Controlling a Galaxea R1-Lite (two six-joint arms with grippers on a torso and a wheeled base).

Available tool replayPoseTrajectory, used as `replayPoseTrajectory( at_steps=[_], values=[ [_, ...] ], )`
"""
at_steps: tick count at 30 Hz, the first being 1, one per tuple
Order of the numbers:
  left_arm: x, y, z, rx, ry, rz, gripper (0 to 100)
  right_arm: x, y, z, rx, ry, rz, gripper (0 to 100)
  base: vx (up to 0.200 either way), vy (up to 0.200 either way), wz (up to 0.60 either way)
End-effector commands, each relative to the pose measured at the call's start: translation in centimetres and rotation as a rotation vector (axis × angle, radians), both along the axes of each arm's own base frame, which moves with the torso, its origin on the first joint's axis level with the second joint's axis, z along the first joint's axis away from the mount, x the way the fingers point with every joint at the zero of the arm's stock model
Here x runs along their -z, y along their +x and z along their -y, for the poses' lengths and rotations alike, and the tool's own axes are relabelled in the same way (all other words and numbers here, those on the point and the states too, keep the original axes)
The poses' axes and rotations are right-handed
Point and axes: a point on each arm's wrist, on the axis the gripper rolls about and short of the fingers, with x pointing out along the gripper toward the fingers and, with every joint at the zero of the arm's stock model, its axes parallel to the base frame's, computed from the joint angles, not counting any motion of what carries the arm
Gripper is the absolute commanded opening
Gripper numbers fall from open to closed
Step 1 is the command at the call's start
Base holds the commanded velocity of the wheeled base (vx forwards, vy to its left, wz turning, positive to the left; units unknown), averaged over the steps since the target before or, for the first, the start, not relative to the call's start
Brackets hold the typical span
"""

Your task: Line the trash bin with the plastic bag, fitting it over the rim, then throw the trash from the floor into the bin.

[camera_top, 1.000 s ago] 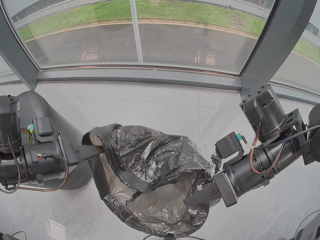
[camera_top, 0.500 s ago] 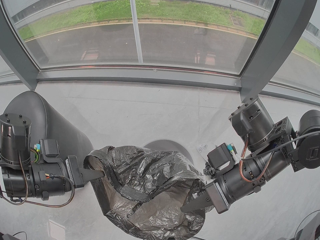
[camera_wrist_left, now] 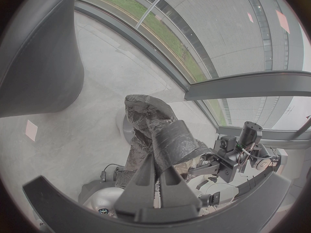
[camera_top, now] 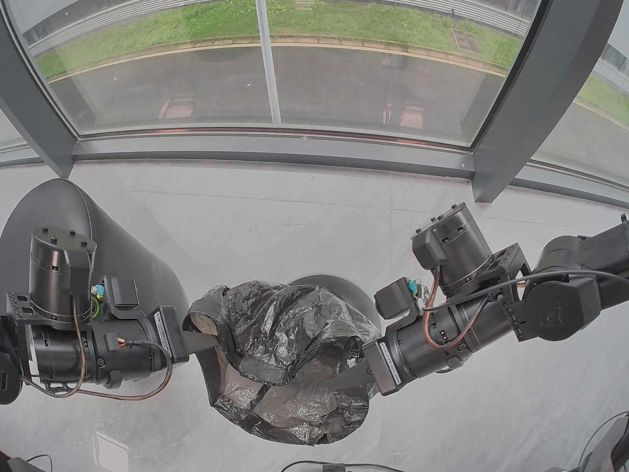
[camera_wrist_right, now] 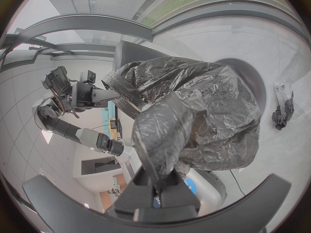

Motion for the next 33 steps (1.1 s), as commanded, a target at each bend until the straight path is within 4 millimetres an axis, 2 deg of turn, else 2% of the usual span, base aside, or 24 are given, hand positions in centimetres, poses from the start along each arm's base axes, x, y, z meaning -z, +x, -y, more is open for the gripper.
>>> replayPoseTrajectory(
  at_steps=[1,16,28,33],
  values=[
    [1.2,1.5,0.3,-0.018,0.015,-0.033,0,2.1,1.1,-0.7,0.007,-0.026,-0.029,0,0.0,0.0,0.0],
    [2.6,4.4,1.3,-0.041,0.028,-0.059,0,4.9,4.2,-0.8,0.066,-0.012,-0.022,0,0.0,0.0,0.0],
    [3.0,6.5,2.0,-0.051,0.022,-0.048,0,7.0,6.8,0.3,0.127,-0.006,-0.01,0,0.0,0.0,0.0],
    [3.7,7.5,2.6,-0.048,0.004,-0.012,0,7.7,7.8,0.8,0.155,0.005,0.005,0,0.0,0.0,0.0]
  ],
)
